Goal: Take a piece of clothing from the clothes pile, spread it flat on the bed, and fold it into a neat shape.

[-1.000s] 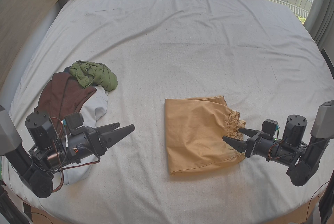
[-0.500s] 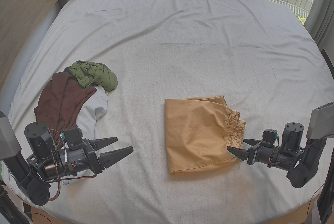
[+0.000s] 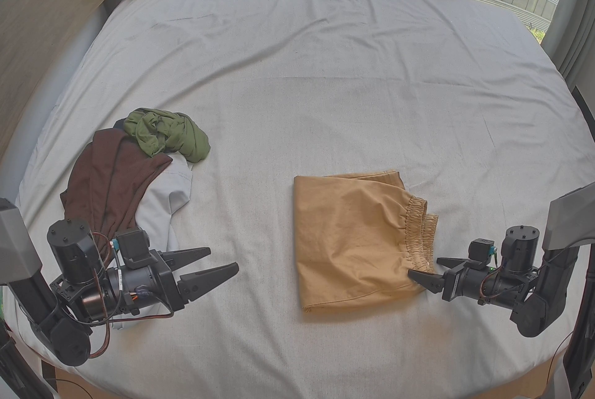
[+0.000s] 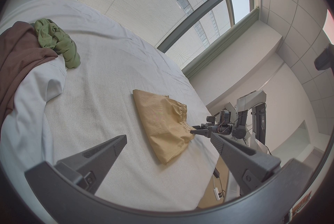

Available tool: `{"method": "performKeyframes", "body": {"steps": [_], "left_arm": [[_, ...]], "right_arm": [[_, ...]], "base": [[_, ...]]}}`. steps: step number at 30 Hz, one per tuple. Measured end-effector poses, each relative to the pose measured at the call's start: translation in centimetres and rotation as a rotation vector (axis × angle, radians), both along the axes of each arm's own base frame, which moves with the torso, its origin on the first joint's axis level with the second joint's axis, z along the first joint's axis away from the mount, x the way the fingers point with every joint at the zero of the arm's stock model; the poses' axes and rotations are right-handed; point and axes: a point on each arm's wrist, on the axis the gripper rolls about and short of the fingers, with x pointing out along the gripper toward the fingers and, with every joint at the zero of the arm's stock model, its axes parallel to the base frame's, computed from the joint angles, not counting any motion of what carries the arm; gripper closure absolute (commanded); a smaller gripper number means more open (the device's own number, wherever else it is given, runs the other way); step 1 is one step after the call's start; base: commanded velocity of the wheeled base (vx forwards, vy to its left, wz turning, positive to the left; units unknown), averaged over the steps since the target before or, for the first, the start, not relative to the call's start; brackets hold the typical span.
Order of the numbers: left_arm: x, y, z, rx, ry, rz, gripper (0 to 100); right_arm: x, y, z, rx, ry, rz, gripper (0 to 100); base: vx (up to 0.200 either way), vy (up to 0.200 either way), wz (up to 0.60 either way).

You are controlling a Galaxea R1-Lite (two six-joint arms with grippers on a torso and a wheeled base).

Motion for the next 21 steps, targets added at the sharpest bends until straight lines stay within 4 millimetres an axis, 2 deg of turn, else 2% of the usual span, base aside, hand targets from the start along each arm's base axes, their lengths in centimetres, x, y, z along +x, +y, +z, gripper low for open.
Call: {"method": "performKeyframes", "body": {"steps": [9, 21], "left_arm": [[0.1, -0.1, -0.3, 0.006, 0.008, -0.001, 0], [0.1, -0.1, -0.4, 0.008, 0.01, -0.003, 0]], "right_arm": [[0.4, 0.5, -1.0, 0.04, 0.053, -0.003, 0], [1.1, 2.3, -1.1, 0.146, 0.106, 0.005, 0]], "base": [[0.0, 0.0, 0.0], [0.0, 0.0, 0.0]]}}
